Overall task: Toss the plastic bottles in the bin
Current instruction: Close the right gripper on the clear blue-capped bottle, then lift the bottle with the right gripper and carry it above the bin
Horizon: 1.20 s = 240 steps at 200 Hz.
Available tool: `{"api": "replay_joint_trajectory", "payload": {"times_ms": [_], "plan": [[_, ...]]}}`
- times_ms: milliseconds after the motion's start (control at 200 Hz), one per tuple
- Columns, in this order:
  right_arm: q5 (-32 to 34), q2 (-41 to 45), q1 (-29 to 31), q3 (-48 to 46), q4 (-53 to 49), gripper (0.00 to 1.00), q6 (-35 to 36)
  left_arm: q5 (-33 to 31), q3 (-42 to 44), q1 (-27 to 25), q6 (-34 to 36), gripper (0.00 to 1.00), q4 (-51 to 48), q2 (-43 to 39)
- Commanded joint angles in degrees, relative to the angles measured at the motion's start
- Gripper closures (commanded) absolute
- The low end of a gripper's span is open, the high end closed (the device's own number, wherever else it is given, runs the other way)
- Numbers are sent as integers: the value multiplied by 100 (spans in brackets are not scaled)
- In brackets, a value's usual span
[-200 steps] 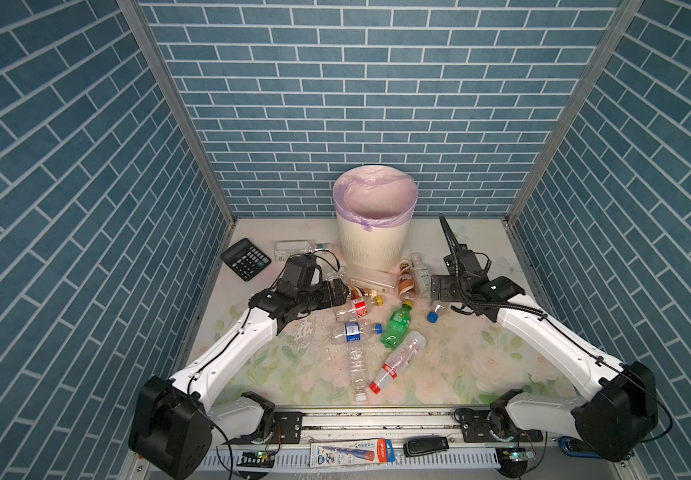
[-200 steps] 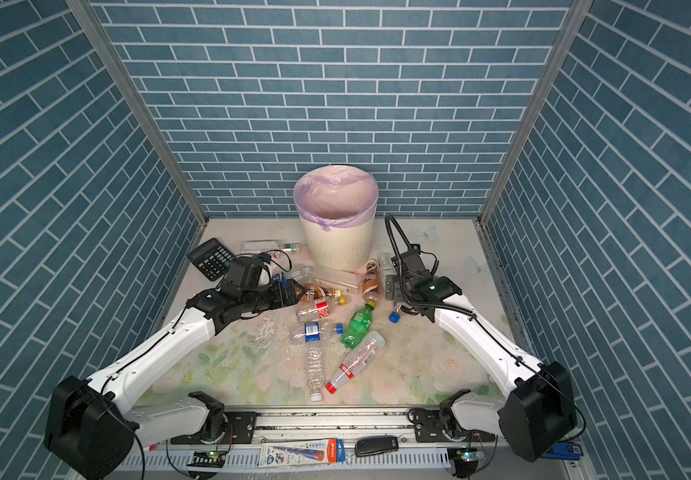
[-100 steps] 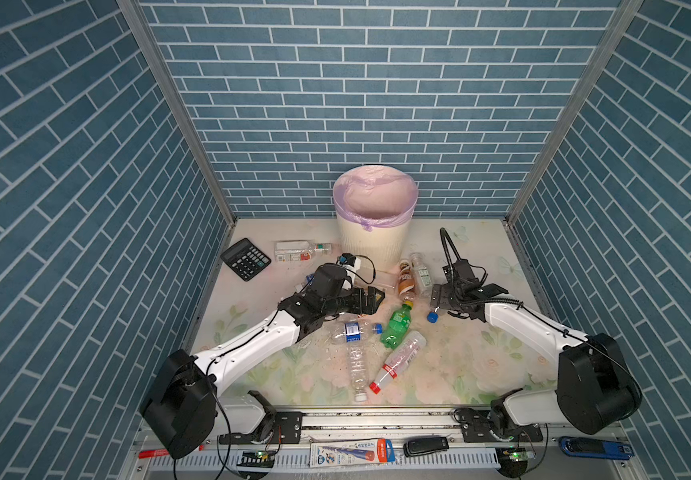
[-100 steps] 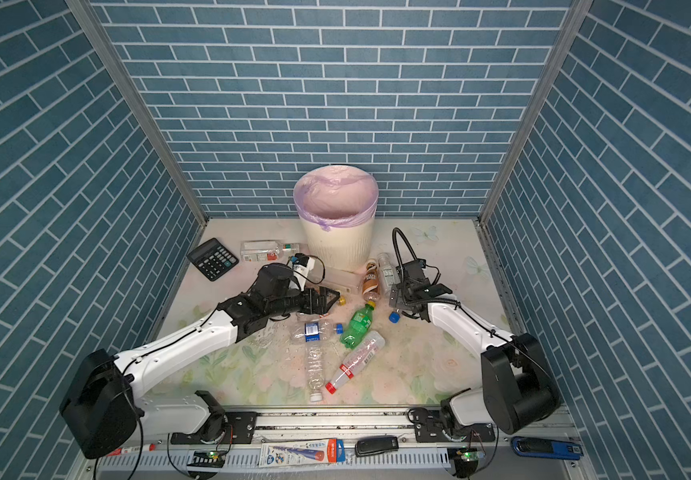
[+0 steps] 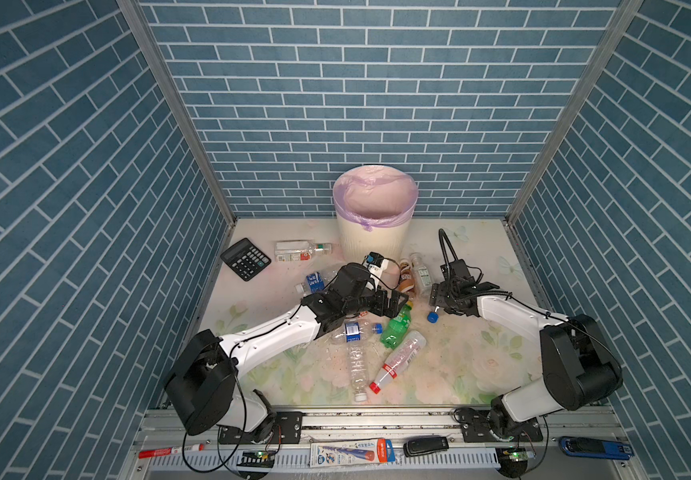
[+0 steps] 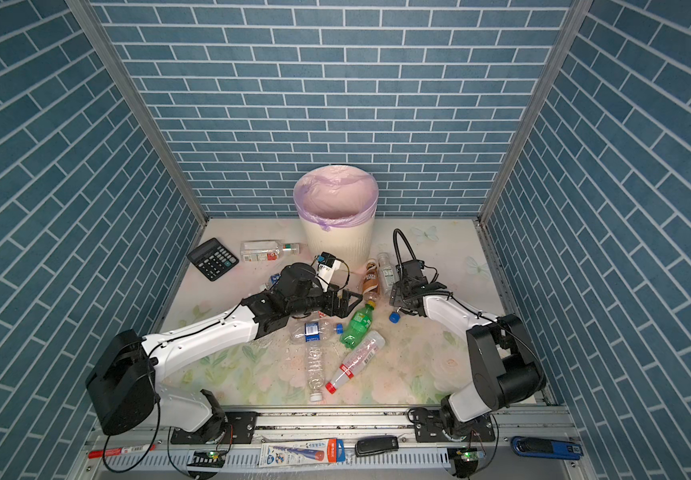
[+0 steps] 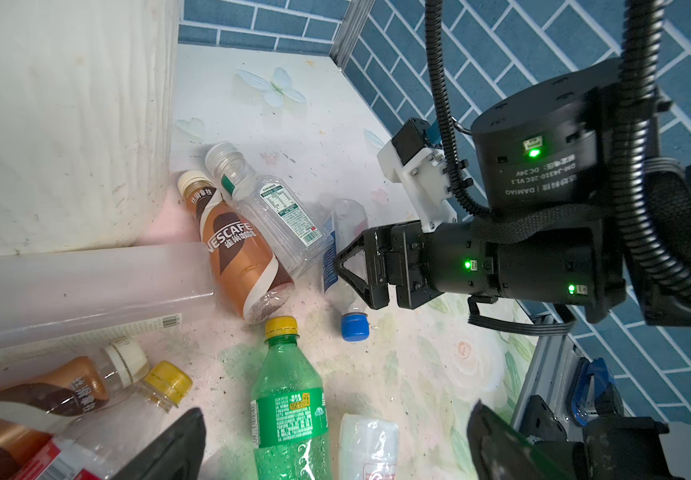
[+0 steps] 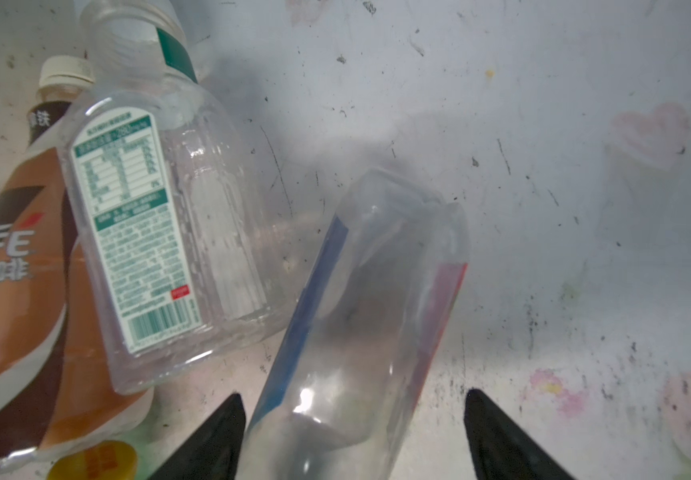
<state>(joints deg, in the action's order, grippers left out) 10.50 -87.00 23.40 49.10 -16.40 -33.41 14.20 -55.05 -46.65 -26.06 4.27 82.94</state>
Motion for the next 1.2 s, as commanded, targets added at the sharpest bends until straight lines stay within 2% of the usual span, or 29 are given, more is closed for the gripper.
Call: {"api": "replay_joint_trajectory", "payload": {"times_ms": [0, 250, 650, 840, 1000, 1195], "plan": [[-164, -114, -93, -70, 170, 23, -234, 2, -254, -78, 97, 1, 179, 168], [-242, -230, -208, -129, 223, 35, -271, -72, -515, -202, 172, 1, 75, 384], [-266, -301, -299, -292, 235, 36, -265, -169, -533, -239, 172, 1, 69, 413], [-337, 12, -345, -298, 110, 48, -194, -242, -629, -239, 244, 1, -68, 411], [-456, 573, -349, 64, -409, 50, -6, -418, -878, -239, 310, 1, -375, 340], [-562, 1159, -345, 1167, -1172, 52, 197, -587, -1708, -224, 555, 1, -1174, 359]]}}
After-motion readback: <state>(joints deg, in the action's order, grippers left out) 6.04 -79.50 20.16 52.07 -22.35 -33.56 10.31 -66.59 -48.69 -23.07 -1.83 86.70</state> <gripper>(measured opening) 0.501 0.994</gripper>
